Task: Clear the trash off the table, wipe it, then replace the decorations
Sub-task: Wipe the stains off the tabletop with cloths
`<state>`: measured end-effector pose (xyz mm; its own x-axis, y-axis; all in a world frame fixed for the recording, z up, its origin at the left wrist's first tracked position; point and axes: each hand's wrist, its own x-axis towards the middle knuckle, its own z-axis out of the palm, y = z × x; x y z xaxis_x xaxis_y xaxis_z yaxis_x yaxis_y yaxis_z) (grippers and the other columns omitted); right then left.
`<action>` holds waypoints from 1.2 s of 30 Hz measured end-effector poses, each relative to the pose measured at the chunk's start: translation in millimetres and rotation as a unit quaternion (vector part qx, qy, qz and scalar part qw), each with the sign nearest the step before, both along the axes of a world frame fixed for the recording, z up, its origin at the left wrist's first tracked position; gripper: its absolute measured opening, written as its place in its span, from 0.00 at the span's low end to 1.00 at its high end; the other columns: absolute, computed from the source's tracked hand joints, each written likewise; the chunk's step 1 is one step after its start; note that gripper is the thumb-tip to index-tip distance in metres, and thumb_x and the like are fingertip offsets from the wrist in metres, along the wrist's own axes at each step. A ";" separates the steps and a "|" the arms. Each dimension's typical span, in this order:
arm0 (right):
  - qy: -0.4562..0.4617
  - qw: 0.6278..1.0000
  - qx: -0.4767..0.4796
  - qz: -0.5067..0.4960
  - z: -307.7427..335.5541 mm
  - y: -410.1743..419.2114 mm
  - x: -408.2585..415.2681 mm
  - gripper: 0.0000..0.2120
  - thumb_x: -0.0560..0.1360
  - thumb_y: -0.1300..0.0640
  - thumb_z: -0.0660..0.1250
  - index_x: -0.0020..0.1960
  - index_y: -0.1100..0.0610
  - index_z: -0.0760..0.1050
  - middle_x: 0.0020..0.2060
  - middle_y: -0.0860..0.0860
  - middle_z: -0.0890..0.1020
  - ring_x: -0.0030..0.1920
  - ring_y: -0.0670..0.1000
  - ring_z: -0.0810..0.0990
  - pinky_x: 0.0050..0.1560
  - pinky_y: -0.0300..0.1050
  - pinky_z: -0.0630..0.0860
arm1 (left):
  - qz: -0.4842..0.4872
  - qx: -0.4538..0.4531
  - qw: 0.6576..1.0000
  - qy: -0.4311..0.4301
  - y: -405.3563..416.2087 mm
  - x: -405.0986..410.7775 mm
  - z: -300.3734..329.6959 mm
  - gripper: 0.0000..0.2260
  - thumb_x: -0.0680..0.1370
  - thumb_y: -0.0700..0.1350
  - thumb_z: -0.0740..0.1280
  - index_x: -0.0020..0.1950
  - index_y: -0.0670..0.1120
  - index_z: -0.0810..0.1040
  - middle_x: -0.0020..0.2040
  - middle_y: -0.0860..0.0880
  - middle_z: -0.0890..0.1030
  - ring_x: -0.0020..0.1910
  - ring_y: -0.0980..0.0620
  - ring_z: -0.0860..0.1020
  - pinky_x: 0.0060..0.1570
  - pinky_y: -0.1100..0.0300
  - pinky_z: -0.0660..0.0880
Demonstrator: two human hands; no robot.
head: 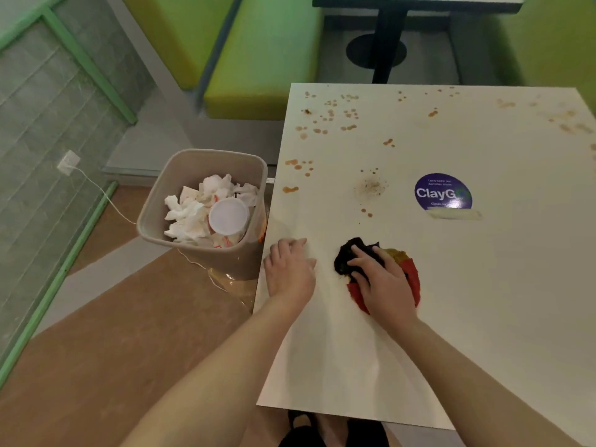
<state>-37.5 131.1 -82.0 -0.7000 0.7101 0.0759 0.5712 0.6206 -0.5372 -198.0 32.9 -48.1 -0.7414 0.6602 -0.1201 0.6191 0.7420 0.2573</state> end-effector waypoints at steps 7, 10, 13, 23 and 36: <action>-0.015 0.988 0.035 -0.150 1.7 92.2 -12.9 0.09 0.78 0.54 0.67 0.57 0.52 0.80 0.54 0.54 0.75 0.51 0.57 0.69 0.55 0.50 0.68 | 0.075 -0.079 0.992 -0.064 60.0 -11.0 0.2 0.35 0.79 0.57 0.63 0.79 0.46 0.49 0.79 0.46 0.51 0.77 0.47 0.50 0.74 0.55 0.53; 0.006 0.981 -0.021 -0.191 3.6 109.8 -43.4 0.11 0.81 0.53 0.62 0.61 0.52 0.77 0.57 0.54 0.75 0.53 0.57 0.69 0.57 0.48 0.65 | 0.076 -0.133 0.987 -0.056 68.4 -7.1 -0.1 0.37 0.80 0.57 0.62 0.79 0.44 0.44 0.79 0.45 0.48 0.77 0.46 0.48 0.75 0.54 0.51; 0.014 0.992 -0.024 -0.125 5.8 100.1 -67.0 0.11 0.81 0.54 0.61 0.59 0.52 0.78 0.57 0.53 0.75 0.52 0.57 0.69 0.55 0.49 0.67 | 0.076 -0.160 0.982 -0.058 70.8 -7.0 0.9 0.38 0.81 0.58 0.60 0.79 0.44 0.41 0.79 0.45 0.45 0.78 0.45 0.47 0.76 0.53 0.49; 0.042 0.994 0.081 0.062 -5.5 115.4 -68.9 0.07 0.78 0.59 0.67 0.55 0.55 0.81 0.48 0.53 0.77 0.47 0.57 0.73 0.49 0.53 0.73 | 0.070 -0.182 0.979 -0.061 70.4 -7.7 0.5 0.37 0.82 0.58 0.56 0.79 0.44 0.37 0.80 0.46 0.41 0.78 0.45 0.44 0.76 0.54 0.45; 0.058 0.987 0.083 0.124 -0.9 134.1 -81.1 0.09 0.77 0.60 0.69 0.55 0.55 0.83 0.44 0.51 0.77 0.44 0.54 0.71 0.45 0.50 0.74 | 0.094 -0.164 0.978 -0.090 71.1 -8.0 3.5 0.37 0.82 0.56 0.58 0.79 0.47 0.37 0.80 0.48 0.39 0.78 0.46 0.41 0.75 0.55 0.43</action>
